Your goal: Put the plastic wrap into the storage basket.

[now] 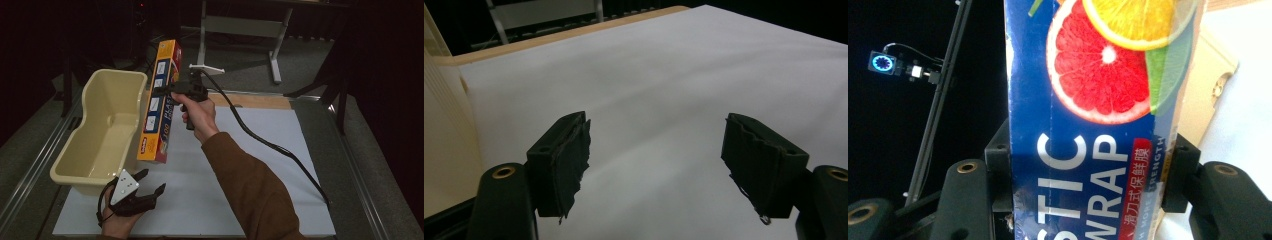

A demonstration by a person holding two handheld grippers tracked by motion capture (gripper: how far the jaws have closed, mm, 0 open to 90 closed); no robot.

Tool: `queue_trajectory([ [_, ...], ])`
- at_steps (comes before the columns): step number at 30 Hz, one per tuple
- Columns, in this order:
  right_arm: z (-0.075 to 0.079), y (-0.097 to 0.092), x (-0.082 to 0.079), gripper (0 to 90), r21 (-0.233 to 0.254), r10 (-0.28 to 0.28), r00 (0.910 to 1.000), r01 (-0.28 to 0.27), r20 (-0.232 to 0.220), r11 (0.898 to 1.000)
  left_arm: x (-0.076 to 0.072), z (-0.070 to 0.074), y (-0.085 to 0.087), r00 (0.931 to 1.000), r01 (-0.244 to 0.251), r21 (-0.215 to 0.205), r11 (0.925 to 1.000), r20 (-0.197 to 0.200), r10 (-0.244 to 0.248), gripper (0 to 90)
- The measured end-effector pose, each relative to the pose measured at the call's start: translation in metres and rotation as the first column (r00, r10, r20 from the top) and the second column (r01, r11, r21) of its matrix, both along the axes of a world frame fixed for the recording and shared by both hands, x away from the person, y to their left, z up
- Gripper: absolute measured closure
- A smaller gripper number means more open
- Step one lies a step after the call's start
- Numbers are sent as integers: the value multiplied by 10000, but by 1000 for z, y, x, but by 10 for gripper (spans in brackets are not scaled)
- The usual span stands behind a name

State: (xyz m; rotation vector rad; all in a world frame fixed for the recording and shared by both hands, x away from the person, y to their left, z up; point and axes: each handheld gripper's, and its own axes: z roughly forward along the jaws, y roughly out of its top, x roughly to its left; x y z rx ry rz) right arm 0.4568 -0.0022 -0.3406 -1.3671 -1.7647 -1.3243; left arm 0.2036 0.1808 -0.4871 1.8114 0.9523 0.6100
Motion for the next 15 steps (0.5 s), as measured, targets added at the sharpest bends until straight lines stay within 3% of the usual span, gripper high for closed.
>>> queue_trajectory([
  [2,0,6,1,416,-65,-16,10000,16,59,10000,0,0,0,10000,6,-4,10000,5,-6,268],
  [6,-3,14,4,416,326,-77,9999,82,-147,9994,0,0,0,10000,5,-6,10000,22,-5,266],
  [9,-3,21,6,416,309,-96,9999,98,-79,9995,-1,0,0,10000,24,-19,10000,25,-24,262],
  [12,-5,28,7,416,728,-75,9996,93,-256,9973,-1,0,0,10000,61,-61,10000,41,-61,259],
  [15,-8,33,7,416,761,-189,9995,209,-269,9969,-1,0,0,10000,79,-74,9999,58,-79,248],
])
